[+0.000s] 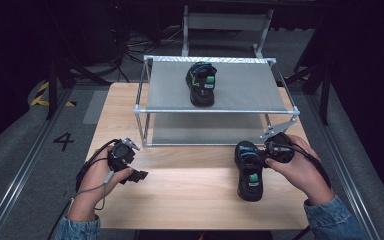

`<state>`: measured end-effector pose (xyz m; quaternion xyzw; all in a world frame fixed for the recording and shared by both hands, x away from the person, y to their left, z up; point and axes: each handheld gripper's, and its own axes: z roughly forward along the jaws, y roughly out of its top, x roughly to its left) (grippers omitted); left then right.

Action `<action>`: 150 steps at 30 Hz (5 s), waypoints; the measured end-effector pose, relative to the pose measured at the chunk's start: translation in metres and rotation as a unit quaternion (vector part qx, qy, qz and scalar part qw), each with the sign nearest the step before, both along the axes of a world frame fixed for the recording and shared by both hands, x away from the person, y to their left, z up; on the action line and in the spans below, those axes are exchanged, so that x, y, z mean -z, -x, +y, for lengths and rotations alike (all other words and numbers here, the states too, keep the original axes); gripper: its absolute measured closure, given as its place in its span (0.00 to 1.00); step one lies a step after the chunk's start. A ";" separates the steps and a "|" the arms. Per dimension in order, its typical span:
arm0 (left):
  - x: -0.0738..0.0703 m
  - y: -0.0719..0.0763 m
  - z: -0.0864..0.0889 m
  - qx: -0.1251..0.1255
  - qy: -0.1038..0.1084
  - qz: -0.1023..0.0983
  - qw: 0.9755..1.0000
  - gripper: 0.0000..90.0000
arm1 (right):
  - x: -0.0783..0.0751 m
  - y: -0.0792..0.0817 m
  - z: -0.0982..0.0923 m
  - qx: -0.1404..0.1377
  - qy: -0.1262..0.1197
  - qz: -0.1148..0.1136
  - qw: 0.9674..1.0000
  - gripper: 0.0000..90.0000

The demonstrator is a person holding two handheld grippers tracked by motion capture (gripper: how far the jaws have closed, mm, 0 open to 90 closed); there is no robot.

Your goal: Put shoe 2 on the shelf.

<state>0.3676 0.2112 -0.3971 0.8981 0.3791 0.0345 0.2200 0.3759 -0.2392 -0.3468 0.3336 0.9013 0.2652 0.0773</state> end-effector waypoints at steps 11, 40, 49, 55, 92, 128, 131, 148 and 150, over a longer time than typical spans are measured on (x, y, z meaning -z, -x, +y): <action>0.001 -0.001 0.004 -0.004 0.000 0.002 1.000 0.25 | -0.023 -0.004 0.002 -0.005 0.005 0.014 1.000 0.78; 0.003 -0.003 0.004 -0.004 0.005 0.009 1.000 0.25 | -0.100 -0.014 0.009 -0.015 -0.014 0.036 0.999 0.78; 0.005 -0.004 0.005 -0.003 0.006 0.010 1.000 0.25 | -0.128 -0.022 0.013 -0.020 -0.031 0.032 0.999 0.78; 0.005 -0.004 0.006 -0.005 0.006 0.012 1.000 0.25 | -0.143 -0.032 0.015 -0.018 -0.033 0.025 0.999 0.78; 0.017 -0.006 0.005 -0.001 -0.004 0.021 1.000 0.25 | -0.150 -0.164 0.036 0.021 -0.028 -0.023 0.999 0.78; 0.028 0.005 0.018 -0.016 -0.010 0.034 0.999 0.24 | -0.127 -0.221 0.056 -0.002 -0.057 -0.016 0.998 0.78; 0.029 0.005 0.018 -0.019 -0.009 0.035 0.999 0.24 | -0.125 -0.223 0.059 -0.003 -0.054 -0.017 0.998 0.78; 0.029 0.000 0.013 -0.010 -0.008 0.038 0.999 0.24 | -0.120 -0.217 0.048 -0.002 -0.080 -0.033 0.996 0.64; 0.029 -0.002 0.011 -0.007 -0.008 0.039 0.999 0.24 | -0.123 -0.213 0.045 0.000 -0.080 -0.041 0.996 0.60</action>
